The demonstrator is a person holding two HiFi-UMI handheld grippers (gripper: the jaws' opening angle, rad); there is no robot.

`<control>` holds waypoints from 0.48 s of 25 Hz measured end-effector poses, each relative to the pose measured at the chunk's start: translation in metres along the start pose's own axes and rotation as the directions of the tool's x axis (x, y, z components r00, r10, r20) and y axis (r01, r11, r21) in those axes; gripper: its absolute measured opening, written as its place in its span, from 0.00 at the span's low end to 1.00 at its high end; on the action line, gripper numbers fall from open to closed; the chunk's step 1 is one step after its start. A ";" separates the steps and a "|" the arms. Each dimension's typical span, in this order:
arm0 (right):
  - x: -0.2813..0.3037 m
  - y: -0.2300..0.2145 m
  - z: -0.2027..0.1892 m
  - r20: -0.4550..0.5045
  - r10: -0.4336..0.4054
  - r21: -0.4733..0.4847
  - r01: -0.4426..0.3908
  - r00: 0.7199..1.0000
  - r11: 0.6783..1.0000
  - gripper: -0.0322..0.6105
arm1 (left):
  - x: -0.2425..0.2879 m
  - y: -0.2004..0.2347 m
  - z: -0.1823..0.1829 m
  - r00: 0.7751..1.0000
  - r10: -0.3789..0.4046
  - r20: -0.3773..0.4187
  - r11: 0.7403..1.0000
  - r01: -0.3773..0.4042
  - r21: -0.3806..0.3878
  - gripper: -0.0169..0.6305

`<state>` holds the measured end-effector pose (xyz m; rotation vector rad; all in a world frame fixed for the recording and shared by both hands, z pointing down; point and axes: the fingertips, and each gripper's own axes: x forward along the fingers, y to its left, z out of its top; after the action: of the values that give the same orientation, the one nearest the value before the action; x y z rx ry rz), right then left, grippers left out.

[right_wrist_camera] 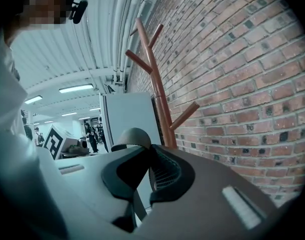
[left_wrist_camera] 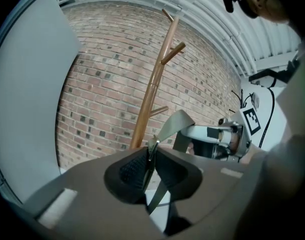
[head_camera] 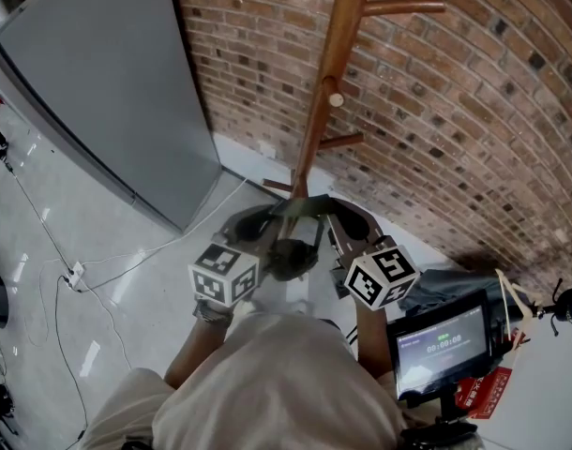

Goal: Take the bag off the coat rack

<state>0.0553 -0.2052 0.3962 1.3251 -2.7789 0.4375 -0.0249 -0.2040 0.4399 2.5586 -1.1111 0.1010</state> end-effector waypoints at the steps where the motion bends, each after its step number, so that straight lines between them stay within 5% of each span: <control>1: -0.002 0.002 0.005 0.011 0.003 -0.005 -0.003 1.000 1.000 0.06 | -0.002 -0.002 0.005 1.000 -0.004 0.011 1.000 0.004 0.004 0.09; 12: -0.019 0.023 0.055 0.105 0.045 -0.040 -0.041 0.993 0.998 0.06 | -0.020 -0.021 0.056 0.993 -0.042 0.112 0.998 0.036 0.057 0.09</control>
<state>0.0547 -0.1920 0.3356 1.3211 -2.8904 0.3236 -0.0280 -0.1960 0.3777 2.6621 -1.1130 -0.0247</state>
